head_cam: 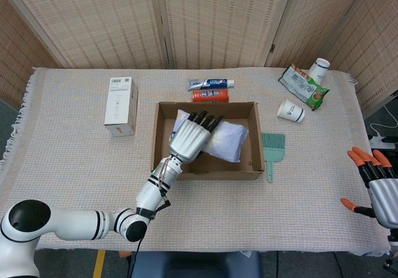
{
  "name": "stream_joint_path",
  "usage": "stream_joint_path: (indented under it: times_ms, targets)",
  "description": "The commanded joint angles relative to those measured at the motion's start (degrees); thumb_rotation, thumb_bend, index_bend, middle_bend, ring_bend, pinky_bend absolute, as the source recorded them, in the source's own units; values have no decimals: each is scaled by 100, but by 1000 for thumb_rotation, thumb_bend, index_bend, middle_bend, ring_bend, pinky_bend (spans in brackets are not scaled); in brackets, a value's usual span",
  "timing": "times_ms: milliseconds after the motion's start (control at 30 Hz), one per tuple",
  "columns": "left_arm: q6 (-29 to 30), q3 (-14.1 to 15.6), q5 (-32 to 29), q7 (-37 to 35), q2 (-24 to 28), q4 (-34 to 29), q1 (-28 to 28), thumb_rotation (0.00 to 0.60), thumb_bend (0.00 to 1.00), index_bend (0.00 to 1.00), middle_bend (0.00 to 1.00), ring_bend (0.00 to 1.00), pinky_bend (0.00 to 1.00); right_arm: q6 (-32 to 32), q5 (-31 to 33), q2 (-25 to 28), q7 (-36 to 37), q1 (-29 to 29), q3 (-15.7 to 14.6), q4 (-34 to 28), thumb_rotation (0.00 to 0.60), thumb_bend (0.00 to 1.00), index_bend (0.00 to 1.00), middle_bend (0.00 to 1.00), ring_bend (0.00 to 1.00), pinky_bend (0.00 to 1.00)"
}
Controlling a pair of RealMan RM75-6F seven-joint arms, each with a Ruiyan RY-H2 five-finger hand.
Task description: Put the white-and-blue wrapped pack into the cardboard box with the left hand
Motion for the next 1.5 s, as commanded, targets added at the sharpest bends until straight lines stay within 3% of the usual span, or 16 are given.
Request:
stream_joint_path:
  times_ms: [33,367,533,700,900,1133,1300,1500]
  targets:
    - [177,-12,293,-129,-15,58,111,600,184,0,0,0,102,10,-11,1,-2,-6,-4,-4,600,0,56,30,0,0]
    - [458,34,511,-219,305,-363,514,600,183,0,0,0,96,10,-98,-7,-29,-14,-50,-22,600,0,56,30,0,0]
    - [754,265,774,-700,1047,-1156,1168,600,183,0,0,0,107,-10,-164,-20,-53,-7,-85,-17,600,0,56,30,0,0]
    - [1326,616,1641,-2027,2087,-1657,2185,600,185,0,0,0,122,-41,-297,-117,-189,27,-131,64,600,0,56,30,0,0]
    - [2026,1200,2434,-2826,2913,-1499,3249,600,185,0,0,0,126,-335,-707,-112,-170,137,-418,51,600,0,56,30,0,0]
    - [2368,1627,2768,-3186,3247,-1081,4082,600,185,0,0,0,134,-221,-747,-243,-440,88,-420,103,600,0,55,30,0,0]
    - [2489,1761,2900,-3156,3172,-803,4488,600,185,0,0,0,138,-142,-768,-285,-507,72,-408,132,600,0,55,30,0,0]
    - [2166,1695,2697,-3301,3179,-776,4672,600,184,0,0,0,147,107,-627,-294,-630,-22,-285,155,600,0,55,30,0,0]
